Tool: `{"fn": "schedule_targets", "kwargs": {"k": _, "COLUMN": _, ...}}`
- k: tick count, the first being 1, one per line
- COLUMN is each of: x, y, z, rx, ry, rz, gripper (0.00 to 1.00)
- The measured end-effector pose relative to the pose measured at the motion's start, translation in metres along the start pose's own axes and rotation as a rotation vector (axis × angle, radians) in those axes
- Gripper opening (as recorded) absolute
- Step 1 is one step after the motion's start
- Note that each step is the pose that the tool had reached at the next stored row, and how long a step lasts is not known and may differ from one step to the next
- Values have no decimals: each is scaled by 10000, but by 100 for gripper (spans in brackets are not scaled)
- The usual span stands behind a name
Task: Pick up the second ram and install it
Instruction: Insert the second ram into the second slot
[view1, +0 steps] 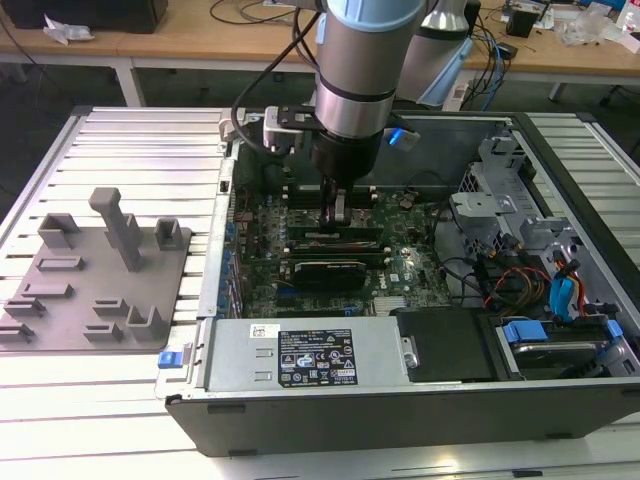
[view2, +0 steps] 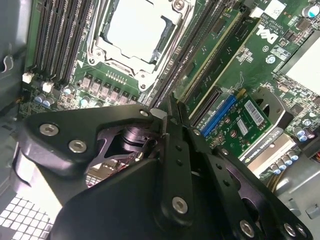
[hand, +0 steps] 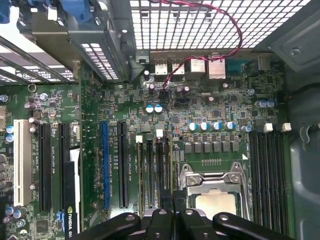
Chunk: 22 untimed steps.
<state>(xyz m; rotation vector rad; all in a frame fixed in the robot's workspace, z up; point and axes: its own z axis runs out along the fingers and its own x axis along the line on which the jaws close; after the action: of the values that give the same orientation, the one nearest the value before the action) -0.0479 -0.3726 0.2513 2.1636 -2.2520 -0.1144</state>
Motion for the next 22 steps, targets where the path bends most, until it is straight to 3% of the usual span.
{"fn": "schedule_targets", "kwargs": {"k": 15, "x": 28, "y": -45, "z": 110, "rx": -13, "ry": 18, "rz": -271, "gripper": 9}}
{"fn": "schedule_targets", "kwargs": {"k": 22, "x": 32, "y": -63, "z": 111, "rx": -14, "ry": 21, "rz": -305, "gripper": 9}}
